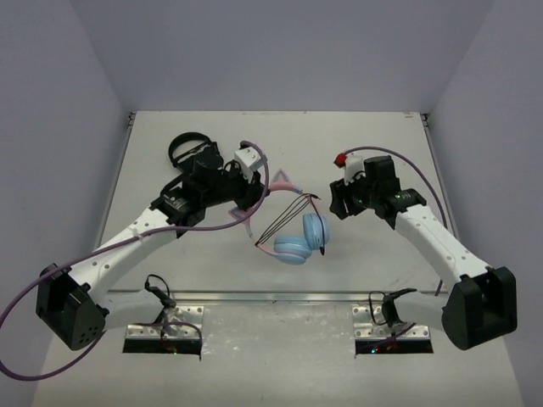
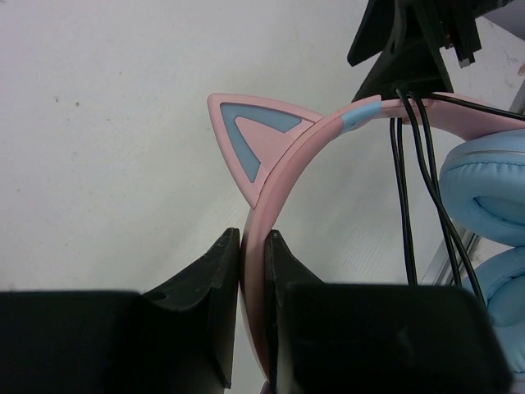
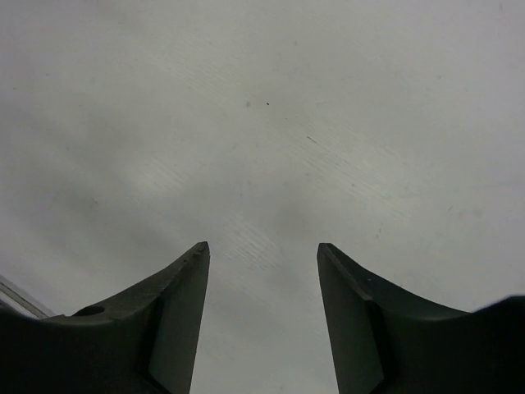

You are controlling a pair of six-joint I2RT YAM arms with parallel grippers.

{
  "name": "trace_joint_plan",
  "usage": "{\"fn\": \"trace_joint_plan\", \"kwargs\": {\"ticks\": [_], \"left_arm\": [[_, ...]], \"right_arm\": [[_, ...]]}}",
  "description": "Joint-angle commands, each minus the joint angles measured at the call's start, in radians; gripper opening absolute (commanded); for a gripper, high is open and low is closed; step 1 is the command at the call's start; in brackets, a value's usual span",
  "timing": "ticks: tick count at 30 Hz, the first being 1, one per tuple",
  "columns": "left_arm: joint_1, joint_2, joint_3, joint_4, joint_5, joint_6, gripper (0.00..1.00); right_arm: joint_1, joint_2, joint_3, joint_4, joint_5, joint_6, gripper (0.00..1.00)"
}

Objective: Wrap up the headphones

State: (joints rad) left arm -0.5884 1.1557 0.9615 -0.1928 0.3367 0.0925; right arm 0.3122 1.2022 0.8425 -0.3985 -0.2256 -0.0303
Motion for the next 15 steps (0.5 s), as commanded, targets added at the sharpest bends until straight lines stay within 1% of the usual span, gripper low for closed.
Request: {"fn": "trace_joint_plan", "kwargs": {"ticks": [1, 3, 4, 5, 6, 8, 10, 11, 14, 15], "left_arm": [[0.002, 0.035, 0.086, 0.059, 0.056, 0.019, 0.0], [0.004, 0.059, 0.092, 0.053, 0.074, 0.041, 0.0], [0.004, 0.074, 0.094, 0.05, 0.079, 0.05, 0.0], [0.004, 0.081, 0.095, 0.049, 0.085, 0.058, 0.0], [0.004, 0.087, 0.094, 0.046, 0.099, 0.075, 0.0], [0.004, 0.108, 0.102, 0.033, 0.113, 0.09, 0.0], [0.006, 0.122, 0.112, 0.019, 0.15, 0.131, 0.0], [0.007, 0.13, 0.118, 0.003, 0.154, 0.142, 0.0], [0.009, 0.171, 0.14, -0.046, 0.203, 0.211, 0.0], [0.009, 0.177, 0.138, -0.05, 0.249, 0.249, 0.0]], "right_arm": [[-0.076, 0.03, -0.025, 0.015, -0.054, 0.116, 0.58], [-0.131, 0.051, -0.019, -0.003, -0.014, 0.182, 0.64], [-0.183, 0.074, 0.009, -0.043, 0.033, 0.247, 0.65], [-0.183, 0.074, 0.032, -0.072, 0.043, 0.28, 0.65], [-0.232, 0.091, 0.058, -0.098, 0.043, 0.309, 0.66], [-0.26, 0.096, 0.137, -0.163, 0.019, 0.352, 0.7], [-0.265, 0.088, 0.214, -0.198, 0.002, 0.354, 0.87], [-0.263, 0.085, 0.239, -0.215, -0.023, 0.357, 0.99], [-0.265, 0.063, 0.299, -0.281, -0.069, 0.351, 0.99], [-0.265, 0.054, 0.303, -0.29, -0.075, 0.349, 0.99]]}}
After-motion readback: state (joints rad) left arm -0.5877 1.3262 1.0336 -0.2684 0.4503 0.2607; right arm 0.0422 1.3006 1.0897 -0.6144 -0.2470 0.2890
